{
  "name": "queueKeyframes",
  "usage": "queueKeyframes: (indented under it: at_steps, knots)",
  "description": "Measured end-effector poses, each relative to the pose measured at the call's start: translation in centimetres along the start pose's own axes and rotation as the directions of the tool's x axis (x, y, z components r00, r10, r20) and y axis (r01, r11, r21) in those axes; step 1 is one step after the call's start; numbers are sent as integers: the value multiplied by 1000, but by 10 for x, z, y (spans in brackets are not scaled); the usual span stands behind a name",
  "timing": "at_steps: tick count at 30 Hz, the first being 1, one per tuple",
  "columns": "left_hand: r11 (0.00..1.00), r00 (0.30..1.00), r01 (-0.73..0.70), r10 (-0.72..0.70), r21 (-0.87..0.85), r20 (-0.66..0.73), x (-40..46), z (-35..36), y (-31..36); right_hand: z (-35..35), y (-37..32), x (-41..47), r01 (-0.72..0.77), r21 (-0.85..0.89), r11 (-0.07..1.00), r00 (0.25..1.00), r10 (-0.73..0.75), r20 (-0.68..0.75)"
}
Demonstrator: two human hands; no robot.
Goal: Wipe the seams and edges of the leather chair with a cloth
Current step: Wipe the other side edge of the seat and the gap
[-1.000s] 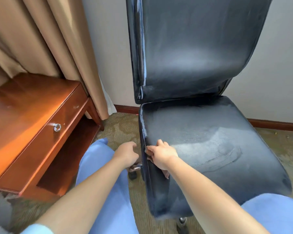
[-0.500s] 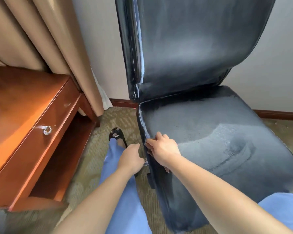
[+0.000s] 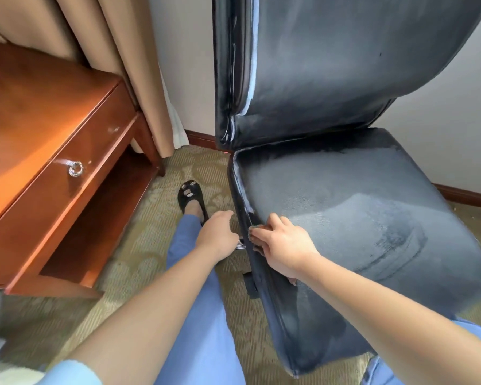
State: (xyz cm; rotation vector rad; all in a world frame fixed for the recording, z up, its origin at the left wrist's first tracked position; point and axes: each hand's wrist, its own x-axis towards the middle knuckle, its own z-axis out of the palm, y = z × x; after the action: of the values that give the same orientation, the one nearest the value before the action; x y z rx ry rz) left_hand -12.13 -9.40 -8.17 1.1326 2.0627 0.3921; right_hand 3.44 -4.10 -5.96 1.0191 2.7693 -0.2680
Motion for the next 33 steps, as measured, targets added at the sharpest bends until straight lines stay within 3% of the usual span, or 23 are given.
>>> queueKeyframes:
  at_steps: [10,16,22,28,33]
  knots:
    - [999,998,47,-46,-12,30,-7,22,0,11,0,-15,61,-174,983,996,-72,-60]
    - [997,998,64,-64,-33,17,-7,21,-7,-2,-11,17,44,-94,995,996,-50,-68]
    - [994,996,84,-83,-63,21,3,16,-20,4,6,4,180,-93,979,982,-184,-35]
    - [989,997,77,-76,-123,21,1,20,-14,-5,2,33,94,-28,995,991,-97,-96]
    - [990,998,66,-65,-128,7,6,21,-11,4,15,14,183,7,983,978,-181,-105]
